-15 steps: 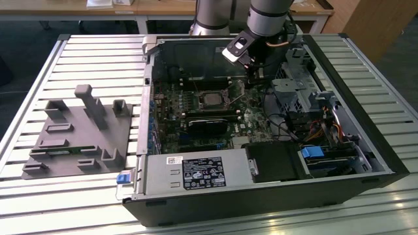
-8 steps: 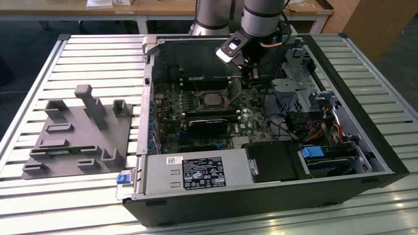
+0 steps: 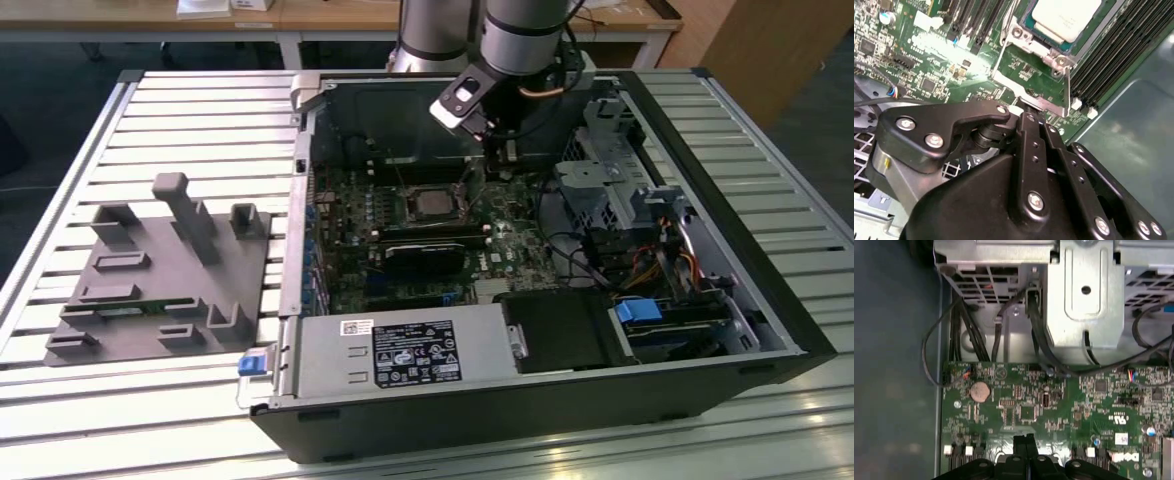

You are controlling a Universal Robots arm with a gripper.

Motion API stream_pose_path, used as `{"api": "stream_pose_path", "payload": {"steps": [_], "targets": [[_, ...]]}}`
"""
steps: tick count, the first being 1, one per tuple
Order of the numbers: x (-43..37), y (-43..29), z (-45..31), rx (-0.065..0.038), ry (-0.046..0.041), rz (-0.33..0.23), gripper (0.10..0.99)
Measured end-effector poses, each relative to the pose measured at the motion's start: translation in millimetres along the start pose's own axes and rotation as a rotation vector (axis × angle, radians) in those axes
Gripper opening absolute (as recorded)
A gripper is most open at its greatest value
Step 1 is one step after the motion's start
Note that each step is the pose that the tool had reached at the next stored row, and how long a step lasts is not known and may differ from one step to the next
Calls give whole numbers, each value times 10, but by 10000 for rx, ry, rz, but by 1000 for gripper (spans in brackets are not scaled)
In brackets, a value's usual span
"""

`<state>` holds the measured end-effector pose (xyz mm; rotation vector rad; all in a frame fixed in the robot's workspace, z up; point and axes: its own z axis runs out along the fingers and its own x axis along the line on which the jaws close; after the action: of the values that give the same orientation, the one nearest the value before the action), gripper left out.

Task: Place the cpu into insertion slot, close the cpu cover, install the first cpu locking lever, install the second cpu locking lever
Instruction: 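Close the cpu cover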

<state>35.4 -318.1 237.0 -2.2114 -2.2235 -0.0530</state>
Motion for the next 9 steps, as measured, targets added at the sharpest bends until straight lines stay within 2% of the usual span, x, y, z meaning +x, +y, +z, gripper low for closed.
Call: {"api": "stream_pose_path", "payload": {"steps": [9], "targets": [[1, -141, 1, -2, 2, 0, 114]]}}
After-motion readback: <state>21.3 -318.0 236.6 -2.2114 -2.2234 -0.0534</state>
